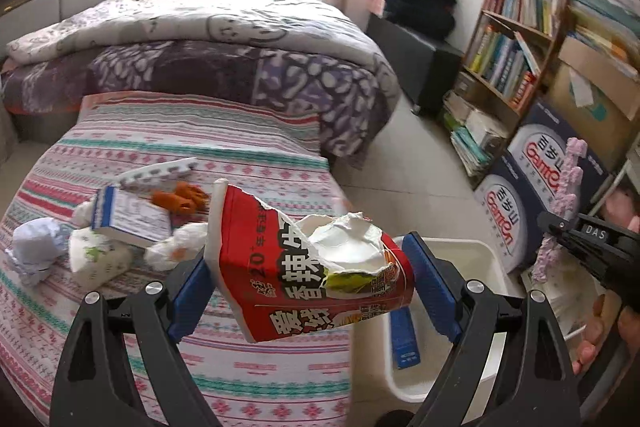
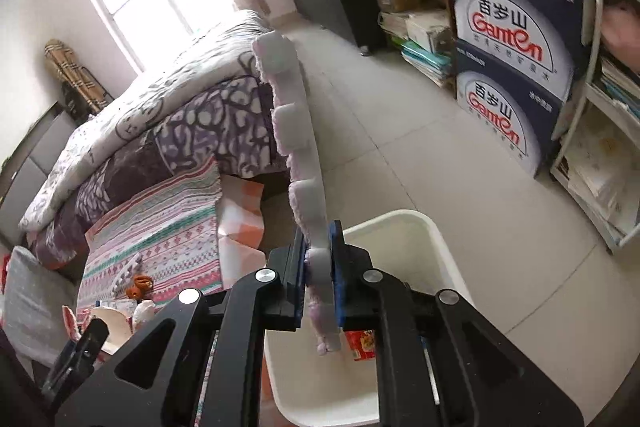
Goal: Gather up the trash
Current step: 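Drop the foam strip into the white bin with the right gripper while the left drops the chip bag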
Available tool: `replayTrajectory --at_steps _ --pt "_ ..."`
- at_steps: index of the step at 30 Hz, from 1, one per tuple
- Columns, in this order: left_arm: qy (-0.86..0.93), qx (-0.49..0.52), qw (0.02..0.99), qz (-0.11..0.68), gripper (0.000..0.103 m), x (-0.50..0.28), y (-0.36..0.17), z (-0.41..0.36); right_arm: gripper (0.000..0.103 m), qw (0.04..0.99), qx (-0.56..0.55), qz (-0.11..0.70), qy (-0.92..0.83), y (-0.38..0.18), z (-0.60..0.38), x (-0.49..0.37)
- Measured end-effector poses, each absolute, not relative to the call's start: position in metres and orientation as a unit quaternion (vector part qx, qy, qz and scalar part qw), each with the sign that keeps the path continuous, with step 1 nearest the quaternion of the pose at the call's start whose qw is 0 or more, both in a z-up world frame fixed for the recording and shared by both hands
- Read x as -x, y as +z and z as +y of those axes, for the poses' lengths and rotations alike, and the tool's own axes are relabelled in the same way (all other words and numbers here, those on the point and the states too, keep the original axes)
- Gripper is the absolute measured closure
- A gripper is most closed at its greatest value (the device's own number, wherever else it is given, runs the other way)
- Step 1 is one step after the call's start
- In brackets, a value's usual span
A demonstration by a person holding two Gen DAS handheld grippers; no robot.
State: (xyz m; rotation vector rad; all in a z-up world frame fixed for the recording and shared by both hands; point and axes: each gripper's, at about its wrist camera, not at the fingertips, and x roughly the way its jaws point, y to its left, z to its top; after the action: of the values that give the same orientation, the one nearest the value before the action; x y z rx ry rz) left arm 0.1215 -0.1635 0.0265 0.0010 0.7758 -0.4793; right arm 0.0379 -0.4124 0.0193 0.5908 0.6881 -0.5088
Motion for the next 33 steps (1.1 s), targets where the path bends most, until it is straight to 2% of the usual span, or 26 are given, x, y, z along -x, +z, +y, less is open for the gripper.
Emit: replayTrajectory --at_steps 6,7,8,9,14,20,29,33 --pt "-0.259 -0.012 0.888 0.38 0.017 -0.113 0.02 -0.197 0.087 0.866 -0.288 0.322 -0.252 0.022 -0.424 -0.027" --pt "-0.263 -0.013 0.886 0.382 0.017 -0.112 0.019 -0.202 0.076 0.866 -0.288 0.32 -0.255 0.023 -0.426 -0.025" --pt "-0.266 -0.014 0.884 0.383 0.017 -0.112 0.018 -0.206 0.06 0.866 -0.289 0.314 -0.262 0.024 -0.429 -0.021" --pt "-0.271 -0.017 0.882 0.385 0.017 -0.11 0.017 -0.211 0.054 0.864 -0.289 0.309 -0.271 0.025 -0.431 -0.018" --pt "-0.287 -0.028 0.875 0.389 0.017 -0.101 0.014 -0.232 0.039 0.858 -0.297 0.285 -0.308 0.03 -0.445 -0.002" --pt "-0.305 -0.042 0.867 0.392 0.017 -0.09 0.009 -0.252 0.03 0.845 -0.318 0.271 -0.334 0.029 -0.463 0.013" --pt "-0.349 -0.049 0.841 0.41 0.016 -0.076 0.001 -0.274 0.023 0.836 -0.327 0.256 -0.359 0.03 -0.474 0.023" --pt "-0.361 -0.038 0.831 0.422 0.01 -0.075 -0.002 -0.278 0.02 0.836 -0.326 0.253 -0.363 0.03 -0.474 0.024"
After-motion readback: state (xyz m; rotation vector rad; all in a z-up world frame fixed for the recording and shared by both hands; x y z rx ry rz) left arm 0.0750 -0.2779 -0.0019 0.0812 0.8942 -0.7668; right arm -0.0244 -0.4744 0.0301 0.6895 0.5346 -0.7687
